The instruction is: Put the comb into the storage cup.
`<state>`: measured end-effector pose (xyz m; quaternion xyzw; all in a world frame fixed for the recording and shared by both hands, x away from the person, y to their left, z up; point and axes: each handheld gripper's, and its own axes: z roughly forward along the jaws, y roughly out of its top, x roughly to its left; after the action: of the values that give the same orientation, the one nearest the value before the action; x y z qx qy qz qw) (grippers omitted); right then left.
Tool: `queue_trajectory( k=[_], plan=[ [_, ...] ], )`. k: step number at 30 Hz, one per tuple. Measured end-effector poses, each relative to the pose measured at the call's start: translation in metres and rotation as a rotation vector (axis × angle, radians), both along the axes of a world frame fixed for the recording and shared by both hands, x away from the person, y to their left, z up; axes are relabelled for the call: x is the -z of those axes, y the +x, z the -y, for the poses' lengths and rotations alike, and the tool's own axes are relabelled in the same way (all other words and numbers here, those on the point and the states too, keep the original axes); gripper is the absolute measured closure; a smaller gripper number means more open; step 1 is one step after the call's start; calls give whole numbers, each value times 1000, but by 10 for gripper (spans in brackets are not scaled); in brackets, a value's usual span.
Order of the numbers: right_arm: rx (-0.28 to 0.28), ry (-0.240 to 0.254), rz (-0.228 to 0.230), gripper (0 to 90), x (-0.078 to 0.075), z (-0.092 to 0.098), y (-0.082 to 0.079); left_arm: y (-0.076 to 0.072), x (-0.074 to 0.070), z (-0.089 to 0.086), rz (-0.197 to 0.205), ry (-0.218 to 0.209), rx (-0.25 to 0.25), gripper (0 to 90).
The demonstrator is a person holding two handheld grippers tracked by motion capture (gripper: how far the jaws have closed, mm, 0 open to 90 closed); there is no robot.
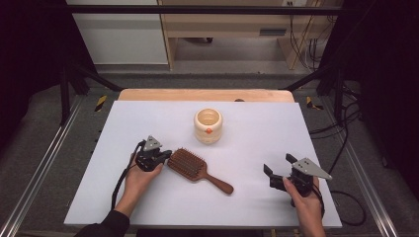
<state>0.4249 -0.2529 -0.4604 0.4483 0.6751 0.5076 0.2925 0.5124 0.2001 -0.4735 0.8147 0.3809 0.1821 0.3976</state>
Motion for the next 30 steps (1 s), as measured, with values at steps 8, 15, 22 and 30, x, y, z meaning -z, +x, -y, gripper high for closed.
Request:
queue_trajectory(
  k=[8, 15, 22, 30],
  plan=[
    [-4, 5, -7, 72, -1, -2, -1, -8, -1, 19, 9, 12, 41, 900],
    [-14, 14, -15, 71, -1, -3, -1, -15, -1, 30, 5, 6, 67, 900],
    [-23, 26, -25, 70, -2, -5, -1, -22, 0, 44, 8, 13, 101, 900],
    [-29, 30, -31, 69, -2, -6, -2, -31, 0, 60, 13, 23, 145, 900]
  ],
)
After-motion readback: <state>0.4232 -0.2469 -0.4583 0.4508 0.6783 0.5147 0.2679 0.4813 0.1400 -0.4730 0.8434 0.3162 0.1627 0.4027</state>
